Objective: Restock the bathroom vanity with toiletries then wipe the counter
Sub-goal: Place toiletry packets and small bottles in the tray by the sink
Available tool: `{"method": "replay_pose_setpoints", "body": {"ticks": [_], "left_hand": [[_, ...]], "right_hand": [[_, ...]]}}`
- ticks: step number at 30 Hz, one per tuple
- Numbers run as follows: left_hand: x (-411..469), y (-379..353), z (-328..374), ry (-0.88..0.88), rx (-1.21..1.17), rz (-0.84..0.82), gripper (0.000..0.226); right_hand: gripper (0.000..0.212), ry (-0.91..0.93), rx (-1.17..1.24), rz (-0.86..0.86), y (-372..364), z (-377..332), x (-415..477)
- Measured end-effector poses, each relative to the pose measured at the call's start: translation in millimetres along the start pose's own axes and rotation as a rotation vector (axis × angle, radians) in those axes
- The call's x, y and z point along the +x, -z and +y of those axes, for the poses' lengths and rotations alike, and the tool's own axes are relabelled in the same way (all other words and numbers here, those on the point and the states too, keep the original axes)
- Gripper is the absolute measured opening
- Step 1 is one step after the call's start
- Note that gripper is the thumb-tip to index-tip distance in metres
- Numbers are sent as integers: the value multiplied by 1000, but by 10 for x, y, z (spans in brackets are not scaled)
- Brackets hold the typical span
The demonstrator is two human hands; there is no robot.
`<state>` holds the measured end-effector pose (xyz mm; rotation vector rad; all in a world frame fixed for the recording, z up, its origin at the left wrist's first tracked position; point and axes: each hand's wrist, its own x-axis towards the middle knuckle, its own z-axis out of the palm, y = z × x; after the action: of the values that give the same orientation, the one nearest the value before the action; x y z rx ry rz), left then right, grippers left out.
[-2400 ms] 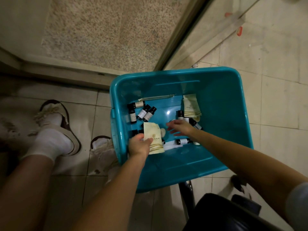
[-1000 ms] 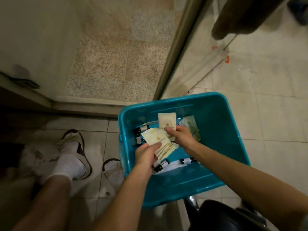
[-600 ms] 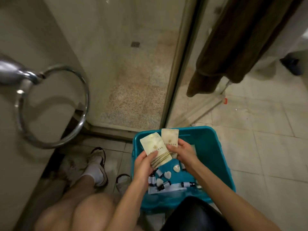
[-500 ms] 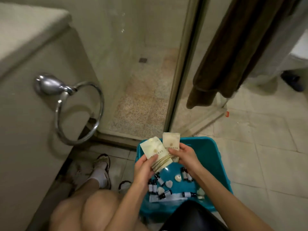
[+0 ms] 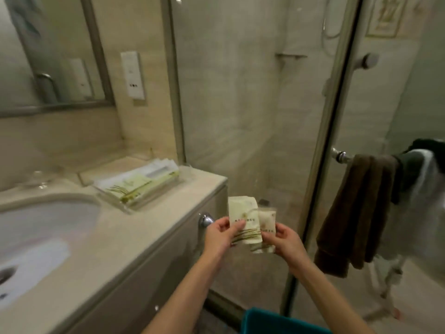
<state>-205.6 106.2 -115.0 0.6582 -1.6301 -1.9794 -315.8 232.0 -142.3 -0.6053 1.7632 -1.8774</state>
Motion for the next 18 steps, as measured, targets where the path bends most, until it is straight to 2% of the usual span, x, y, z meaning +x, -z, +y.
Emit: {"method": "replay_pose_setpoints", "body": {"ticks": [3,9,15,18], "left_hand": [[-12,257,510,-129,2,37,7],[86,1014,1217,-243,25,214,14],[482,1803,1259,-213,43,529,20],[690,2018,1211,-229,124,598,18]], "right_hand": [[28,95,-28,-84,-383,-406,88],[39,222,-110,-205,-1193,-1011,520],[18,286,-260,-325,-1829,-1270,1135],[28,263,-354,-342,-1997,-1268,1560]]}}
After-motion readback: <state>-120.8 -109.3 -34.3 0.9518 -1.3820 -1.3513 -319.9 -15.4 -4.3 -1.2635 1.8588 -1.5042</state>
